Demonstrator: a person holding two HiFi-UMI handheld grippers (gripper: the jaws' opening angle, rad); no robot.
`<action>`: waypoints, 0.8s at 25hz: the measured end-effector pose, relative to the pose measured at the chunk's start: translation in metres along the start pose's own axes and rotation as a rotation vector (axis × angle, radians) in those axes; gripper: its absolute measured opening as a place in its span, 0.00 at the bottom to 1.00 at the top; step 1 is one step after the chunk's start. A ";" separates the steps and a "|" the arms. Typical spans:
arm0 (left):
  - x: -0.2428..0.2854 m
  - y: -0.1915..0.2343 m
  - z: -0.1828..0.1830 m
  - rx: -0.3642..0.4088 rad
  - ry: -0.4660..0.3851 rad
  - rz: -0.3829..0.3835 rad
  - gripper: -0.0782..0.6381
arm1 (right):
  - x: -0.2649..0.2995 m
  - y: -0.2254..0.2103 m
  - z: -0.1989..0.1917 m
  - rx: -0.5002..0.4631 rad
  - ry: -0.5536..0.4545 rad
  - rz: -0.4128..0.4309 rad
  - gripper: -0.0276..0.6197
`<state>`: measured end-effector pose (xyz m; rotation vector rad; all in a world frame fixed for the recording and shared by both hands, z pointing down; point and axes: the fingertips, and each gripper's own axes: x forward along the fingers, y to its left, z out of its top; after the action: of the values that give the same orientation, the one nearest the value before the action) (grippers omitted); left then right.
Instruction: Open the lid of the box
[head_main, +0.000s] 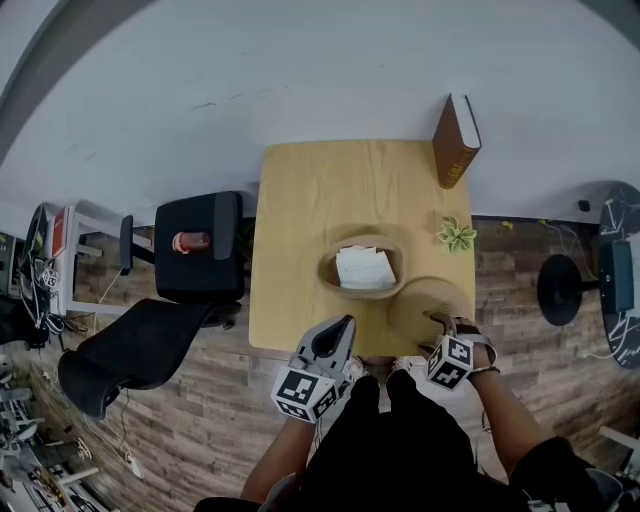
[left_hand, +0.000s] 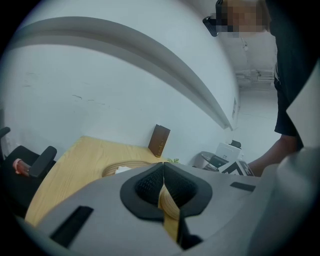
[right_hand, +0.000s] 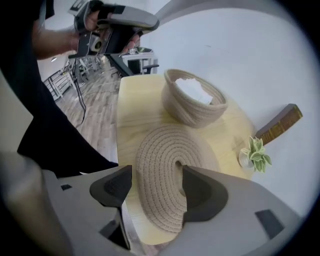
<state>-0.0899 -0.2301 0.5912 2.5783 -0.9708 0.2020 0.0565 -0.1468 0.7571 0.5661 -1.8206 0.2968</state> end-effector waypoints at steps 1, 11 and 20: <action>0.002 -0.004 0.002 0.006 -0.001 -0.009 0.13 | -0.008 -0.003 0.005 0.038 -0.033 -0.007 0.56; 0.017 -0.030 0.032 0.050 -0.047 -0.056 0.13 | -0.107 -0.057 0.052 0.321 -0.356 -0.170 0.40; 0.018 -0.046 0.058 0.145 -0.073 -0.078 0.13 | -0.179 -0.087 0.082 0.409 -0.576 -0.364 0.08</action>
<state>-0.0458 -0.2319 0.5284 2.7683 -0.9089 0.1630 0.0756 -0.2184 0.5551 1.3624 -2.1607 0.2741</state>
